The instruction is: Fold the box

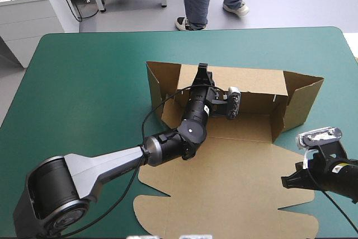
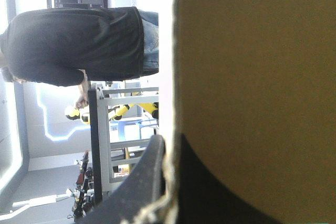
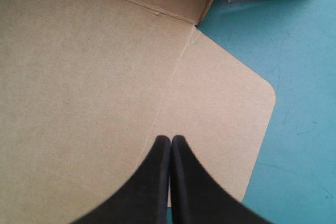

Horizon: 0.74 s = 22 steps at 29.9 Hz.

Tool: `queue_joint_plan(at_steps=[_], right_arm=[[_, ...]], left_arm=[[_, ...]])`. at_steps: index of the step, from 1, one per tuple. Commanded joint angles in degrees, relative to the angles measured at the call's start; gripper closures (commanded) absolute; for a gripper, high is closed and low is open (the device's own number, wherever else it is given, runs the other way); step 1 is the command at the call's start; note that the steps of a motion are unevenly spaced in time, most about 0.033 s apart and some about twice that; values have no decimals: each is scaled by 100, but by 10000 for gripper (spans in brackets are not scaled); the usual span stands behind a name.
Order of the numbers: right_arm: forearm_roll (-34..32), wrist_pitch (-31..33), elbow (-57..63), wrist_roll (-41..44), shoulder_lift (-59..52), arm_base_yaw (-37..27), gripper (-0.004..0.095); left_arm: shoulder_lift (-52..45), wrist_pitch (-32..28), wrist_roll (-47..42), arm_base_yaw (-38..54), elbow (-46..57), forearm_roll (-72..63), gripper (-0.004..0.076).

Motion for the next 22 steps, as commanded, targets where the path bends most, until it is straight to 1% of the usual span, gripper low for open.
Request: queue_joint_plan(at_steps=[1, 9, 11, 12, 14, 15, 16, 17, 18, 22], right_arm=[[117, -156, -129, -17, -14, 13, 927], [117, -156, -129, 1, -14, 13, 919], [117, -166, -129, 252, -14, 13, 896], [117, -166, -129, 402, -14, 13, 867], [132, -166, -118, 528, -14, 13, 798], [170, -166, -118, 567, -14, 13, 743], [218, -166, -118, 567, -14, 13, 683], [286, -166, -118, 580, -14, 13, 603], [338, -166, -118, 580, -14, 13, 548], [738, -166, -118, 580, -14, 13, 289]], left_arm=[[-281, 79, -125, -43, -92, 237, 732], [-281, 90, -125, -43, -92, 237, 732], [-281, 90, -125, -43, -92, 237, 732], [-281, 90, -125, -43, -92, 237, 732], [-281, 90, -125, -43, -92, 237, 732], [-281, 90, -125, -43, -92, 237, 732], [-281, 90, -125, -43, -92, 237, 732], [-281, 90, -125, -43, -92, 237, 732], [-281, 90, -125, -43, -92, 237, 732], [-281, 90, -101, -43, -92, 237, 732]])
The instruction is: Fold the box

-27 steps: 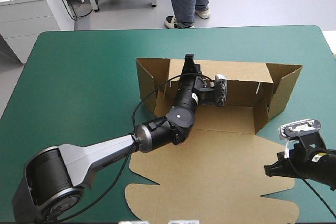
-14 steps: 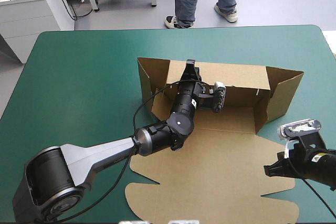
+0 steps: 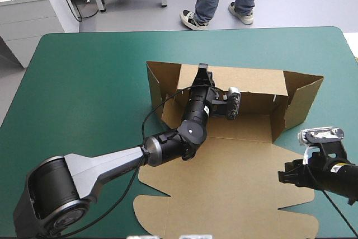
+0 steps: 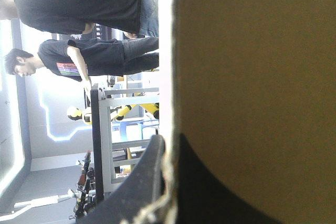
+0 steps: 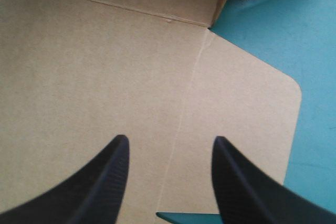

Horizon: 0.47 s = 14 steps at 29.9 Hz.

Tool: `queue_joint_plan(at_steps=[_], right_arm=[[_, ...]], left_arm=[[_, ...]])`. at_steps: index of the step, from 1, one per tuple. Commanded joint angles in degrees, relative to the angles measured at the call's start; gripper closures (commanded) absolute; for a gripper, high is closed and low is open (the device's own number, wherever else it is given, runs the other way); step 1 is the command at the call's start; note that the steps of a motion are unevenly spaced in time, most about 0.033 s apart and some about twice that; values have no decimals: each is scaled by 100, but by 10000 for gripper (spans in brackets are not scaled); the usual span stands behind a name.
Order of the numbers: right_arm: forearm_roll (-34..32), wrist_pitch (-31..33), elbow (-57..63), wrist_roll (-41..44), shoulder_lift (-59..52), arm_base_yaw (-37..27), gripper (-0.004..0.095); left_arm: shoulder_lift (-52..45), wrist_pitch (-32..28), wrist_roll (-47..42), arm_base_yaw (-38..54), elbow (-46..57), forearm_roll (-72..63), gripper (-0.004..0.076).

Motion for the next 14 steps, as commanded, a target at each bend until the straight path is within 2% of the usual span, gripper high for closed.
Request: queue_joint_plan(at_steps=[1, 5, 8, 10, 14], right_arm=[[558, -166, -137, 2, -14, 13, 253], [1067, -166, -137, -239, -14, 13, 220], [1061, -425, -137, -392, -14, 13, 219], [910, -716, -221, -20, -3, 13, 220], [119, -1044, -757, 698, 193, 13, 220]], left_arm=[[-281, 84, -21, -43, -112, 162, 732], [-281, 84, -12, -43, -112, 135, 732], [-281, 84, -12, -43, -103, 113, 732], [-281, 111, -12, -77, -47, 138, 732], [-281, 215, -12, -133, 211, 161, 732]])
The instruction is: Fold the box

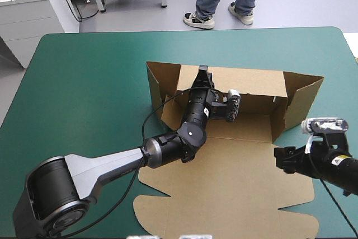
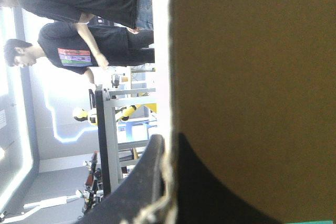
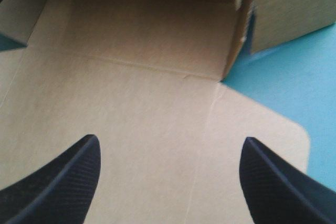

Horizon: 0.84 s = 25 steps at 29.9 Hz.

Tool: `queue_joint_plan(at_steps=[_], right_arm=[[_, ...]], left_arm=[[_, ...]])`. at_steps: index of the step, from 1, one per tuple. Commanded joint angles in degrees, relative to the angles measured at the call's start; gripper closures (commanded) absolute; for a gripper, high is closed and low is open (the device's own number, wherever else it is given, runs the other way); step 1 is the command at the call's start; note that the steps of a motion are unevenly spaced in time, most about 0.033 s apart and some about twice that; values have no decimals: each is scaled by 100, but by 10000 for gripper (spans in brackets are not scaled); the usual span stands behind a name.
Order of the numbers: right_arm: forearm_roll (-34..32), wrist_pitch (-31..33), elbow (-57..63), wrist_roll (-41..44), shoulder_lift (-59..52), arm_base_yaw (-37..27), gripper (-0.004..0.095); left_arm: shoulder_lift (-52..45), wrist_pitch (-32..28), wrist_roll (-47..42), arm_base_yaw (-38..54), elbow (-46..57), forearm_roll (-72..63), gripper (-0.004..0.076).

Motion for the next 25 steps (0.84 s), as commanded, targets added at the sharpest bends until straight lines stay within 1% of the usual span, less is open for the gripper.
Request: queue_joint_plan(at_steps=[1, 5, 9, 12, 16, 25], right_arm=[[-518, -545, -698, 531, 236, 13, 223], [-1079, -598, -1525, 917, 813, 13, 248], [-1371, -596, -2409, 1135, 1677, 13, 300], [-1451, -573, -3103, 1136, 2339, 13, 325], [-1492, -524, -3896, 1154, 3238, 13, 327], [-1496, 67, -5544, 1154, 5111, -33, 328]], left_arm=[[-281, 169, -41, -105, 127, 58, 732], [-281, 210, -184, -185, 263, 58, 732], [-281, 303, -345, -229, 263, 58, 732], [-281, 371, -345, -229, 263, 58, 732], [-281, 404, -345, -229, 263, 58, 732], [-281, 357, -345, -229, 263, 58, 732]])
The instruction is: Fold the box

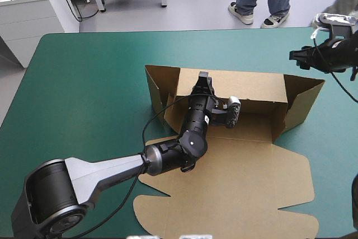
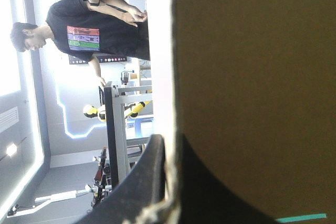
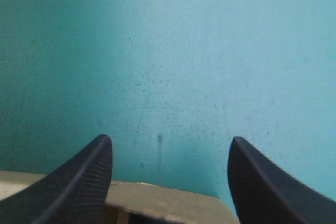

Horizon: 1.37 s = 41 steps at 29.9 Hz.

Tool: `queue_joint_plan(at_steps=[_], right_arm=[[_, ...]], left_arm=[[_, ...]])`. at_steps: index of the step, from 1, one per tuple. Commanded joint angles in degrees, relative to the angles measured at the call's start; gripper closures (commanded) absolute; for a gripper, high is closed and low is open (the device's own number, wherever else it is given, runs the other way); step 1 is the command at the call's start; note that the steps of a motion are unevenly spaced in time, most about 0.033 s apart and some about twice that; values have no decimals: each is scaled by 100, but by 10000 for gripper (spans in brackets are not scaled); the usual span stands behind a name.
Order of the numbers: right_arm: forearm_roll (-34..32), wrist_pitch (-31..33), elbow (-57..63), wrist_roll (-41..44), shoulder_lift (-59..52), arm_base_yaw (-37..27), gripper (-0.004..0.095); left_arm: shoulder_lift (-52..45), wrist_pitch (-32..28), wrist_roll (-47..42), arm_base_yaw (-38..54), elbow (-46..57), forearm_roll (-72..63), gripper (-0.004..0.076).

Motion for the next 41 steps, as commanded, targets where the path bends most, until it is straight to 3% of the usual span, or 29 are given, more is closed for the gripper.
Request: queue_joint_plan(at_steps=[1, 11, 18, 24, 36, 41], right_arm=[[26, 0, -581, -2, 370, -56, 328], [40, 347, -669, -495, 848, -222, 330], [81, 1037, -669, -870, 802, -263, 331], [1041, 1118, -107, -1427, 389, -713, 332], [1984, 916, 1379, -2399, -237, -1022, 332], [2541, 367, 2133, -2944, -711, -1022, 332]], left_arm=[[-214, 6, -51, -33, -55, -165, 732], [-214, 6, -51, -33, -55, -165, 732], [-214, 26, -254, -33, -55, -165, 732], [-214, 15, -254, -33, -55, -165, 732], [-214, 3, -941, -33, -78, -165, 732], [-214, 3, -941, -33, -78, -165, 732]])
